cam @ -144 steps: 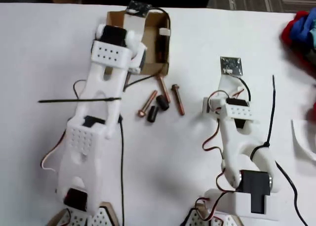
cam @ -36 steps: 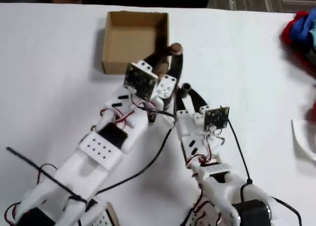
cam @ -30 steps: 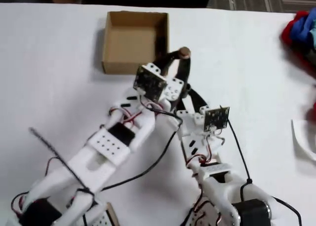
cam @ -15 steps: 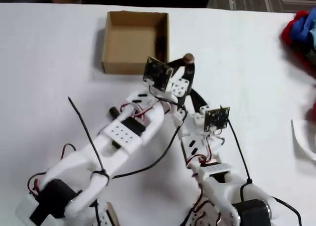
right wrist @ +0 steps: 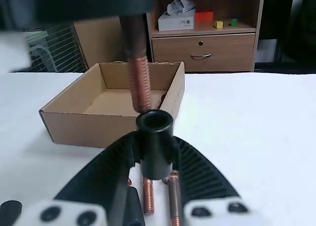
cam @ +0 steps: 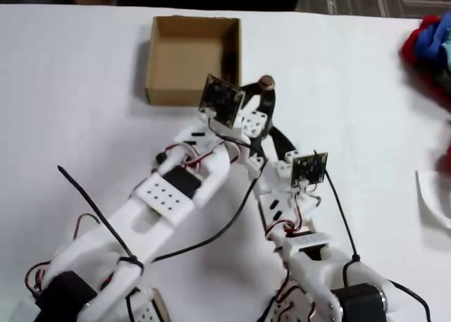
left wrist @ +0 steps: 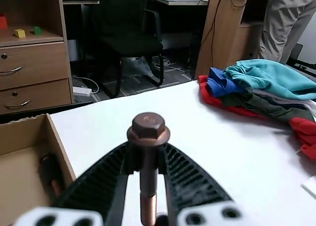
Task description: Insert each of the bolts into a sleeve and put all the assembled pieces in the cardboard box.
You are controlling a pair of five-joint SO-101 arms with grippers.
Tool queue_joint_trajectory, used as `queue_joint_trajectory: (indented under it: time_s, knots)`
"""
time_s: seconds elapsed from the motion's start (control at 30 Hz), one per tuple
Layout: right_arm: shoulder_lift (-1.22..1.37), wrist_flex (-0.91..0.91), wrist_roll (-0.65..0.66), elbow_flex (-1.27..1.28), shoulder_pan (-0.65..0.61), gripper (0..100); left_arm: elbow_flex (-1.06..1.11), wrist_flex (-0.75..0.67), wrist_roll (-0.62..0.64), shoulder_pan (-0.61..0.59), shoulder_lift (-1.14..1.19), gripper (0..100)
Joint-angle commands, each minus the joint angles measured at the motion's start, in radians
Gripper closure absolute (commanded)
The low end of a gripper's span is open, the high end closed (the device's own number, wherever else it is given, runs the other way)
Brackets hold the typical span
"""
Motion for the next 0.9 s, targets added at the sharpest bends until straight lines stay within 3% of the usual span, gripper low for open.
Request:
queue_joint_trajectory:
  time_s: [0.0, 0.27, 0.67, 0.87]
  knots:
    - [0.004, -0.018, -0.003, -0.038, 0.007, 97.8, -0.010, 0.000, 0.009, 0.009, -0.063, 97]
    - [0.005, -0.018, -0.003, -0.038, 0.007, 97.8, -0.002, 0.002, 0.003, 0.055, -0.058, 97]
    - [-0.001, -0.018, -0.003, -0.038, 0.007, 97.8, -0.001, 0.006, 0.003, -0.023, -0.057, 97]
    - [-0.001, -0.018, -0.003, -0.038, 0.007, 97.8, 0.022, 0.048, 0.003, 0.002, -0.055, 97]
